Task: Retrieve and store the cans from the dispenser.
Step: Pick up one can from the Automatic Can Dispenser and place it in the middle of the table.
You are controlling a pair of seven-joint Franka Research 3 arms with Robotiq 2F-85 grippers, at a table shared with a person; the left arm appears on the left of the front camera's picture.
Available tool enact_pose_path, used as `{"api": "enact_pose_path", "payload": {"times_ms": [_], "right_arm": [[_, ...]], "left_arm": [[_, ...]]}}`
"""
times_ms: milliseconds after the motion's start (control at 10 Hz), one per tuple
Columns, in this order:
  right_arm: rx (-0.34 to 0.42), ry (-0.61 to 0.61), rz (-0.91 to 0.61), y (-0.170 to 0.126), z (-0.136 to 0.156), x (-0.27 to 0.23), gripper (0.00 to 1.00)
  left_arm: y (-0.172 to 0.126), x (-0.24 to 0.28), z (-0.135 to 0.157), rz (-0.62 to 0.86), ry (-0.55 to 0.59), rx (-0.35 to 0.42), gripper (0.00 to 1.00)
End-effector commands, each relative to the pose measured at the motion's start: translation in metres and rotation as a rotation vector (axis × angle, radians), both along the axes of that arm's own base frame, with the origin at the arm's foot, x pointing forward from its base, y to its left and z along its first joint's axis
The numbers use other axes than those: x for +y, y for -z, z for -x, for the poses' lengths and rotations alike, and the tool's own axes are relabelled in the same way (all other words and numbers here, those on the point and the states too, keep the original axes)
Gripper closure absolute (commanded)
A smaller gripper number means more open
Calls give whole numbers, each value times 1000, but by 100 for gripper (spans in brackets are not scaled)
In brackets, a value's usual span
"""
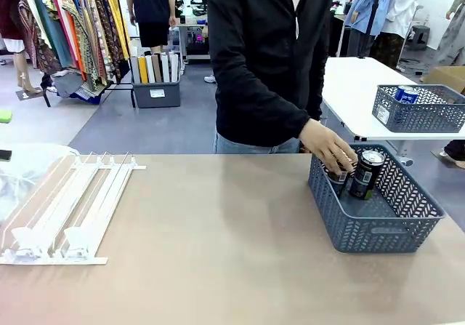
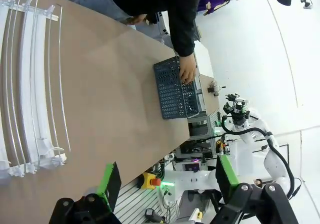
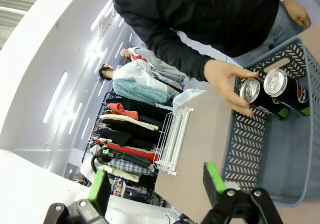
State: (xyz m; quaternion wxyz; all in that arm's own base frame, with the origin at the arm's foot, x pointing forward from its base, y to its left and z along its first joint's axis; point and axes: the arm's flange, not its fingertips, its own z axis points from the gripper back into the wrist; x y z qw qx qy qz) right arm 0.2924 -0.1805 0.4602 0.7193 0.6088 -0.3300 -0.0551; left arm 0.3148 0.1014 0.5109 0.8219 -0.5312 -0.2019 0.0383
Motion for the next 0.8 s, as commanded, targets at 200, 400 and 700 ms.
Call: {"api": "enact_pose_path", "payload": {"times_ms": [200, 400, 700], "right_arm": [[-15, 7, -15, -5, -2, 1, 0], [-15, 7, -15, -5, -2, 1, 0], [-15, 7, -15, -5, -2, 1, 0]], "left_arm": [[-1, -1, 0, 20, 1, -2, 0], [-1, -1, 0, 20, 1, -2, 0], [-1, -1, 0, 20, 1, -2, 0]]}}
